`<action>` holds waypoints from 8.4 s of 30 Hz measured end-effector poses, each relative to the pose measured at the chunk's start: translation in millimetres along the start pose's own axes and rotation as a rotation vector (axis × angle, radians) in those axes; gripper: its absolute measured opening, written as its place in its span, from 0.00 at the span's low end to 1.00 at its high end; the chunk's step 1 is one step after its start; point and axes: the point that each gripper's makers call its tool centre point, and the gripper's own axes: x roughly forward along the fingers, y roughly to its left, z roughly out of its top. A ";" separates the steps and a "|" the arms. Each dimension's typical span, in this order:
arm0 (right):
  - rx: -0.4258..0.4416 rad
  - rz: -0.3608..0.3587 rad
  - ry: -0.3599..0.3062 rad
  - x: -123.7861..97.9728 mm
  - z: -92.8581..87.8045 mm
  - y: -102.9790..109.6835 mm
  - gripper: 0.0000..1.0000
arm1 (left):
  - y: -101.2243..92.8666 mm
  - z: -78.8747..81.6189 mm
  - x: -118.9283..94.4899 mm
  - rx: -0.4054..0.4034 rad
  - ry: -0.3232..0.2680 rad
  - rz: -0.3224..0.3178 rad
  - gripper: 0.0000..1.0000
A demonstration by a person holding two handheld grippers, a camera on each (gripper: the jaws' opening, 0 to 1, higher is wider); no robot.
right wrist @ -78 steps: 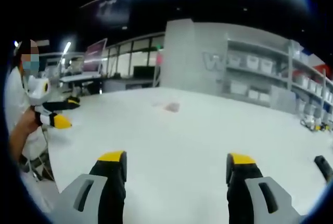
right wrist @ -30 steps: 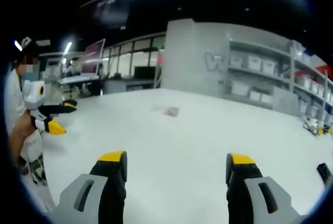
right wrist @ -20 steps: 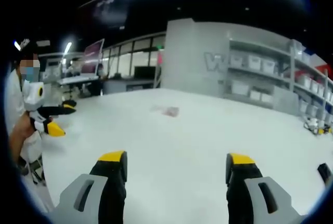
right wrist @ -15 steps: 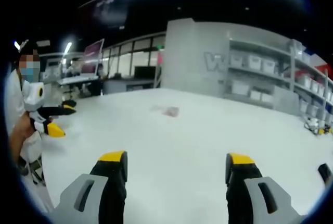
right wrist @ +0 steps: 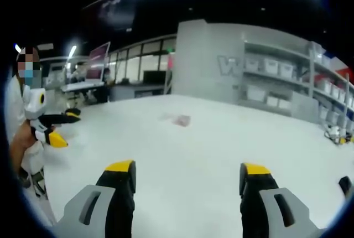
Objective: Open the resealable bag by pulling the two sides of the seal apart until the entire bag opening is separated and visibly accessible.
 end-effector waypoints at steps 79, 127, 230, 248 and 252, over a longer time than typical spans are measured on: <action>0.004 0.042 0.025 47.1 20.6 -2.9 0.75 | -11.4 9.4 14.3 0.015 0.038 -0.046 0.86; -0.005 0.062 0.062 80.1 21.2 6.5 0.71 | -9.8 7.3 23.0 0.002 0.036 -0.066 0.86; -0.002 0.069 0.138 145.3 23.1 26.8 0.67 | -8.9 17.7 19.0 0.009 0.013 -0.069 0.86; 0.011 0.053 0.151 180.3 27.2 4.8 0.64 | -10.3 15.4 21.5 0.010 0.021 -0.077 0.86; 0.010 0.047 0.152 182.0 27.8 3.3 0.64 | -8.4 16.7 21.0 0.012 0.018 -0.074 0.86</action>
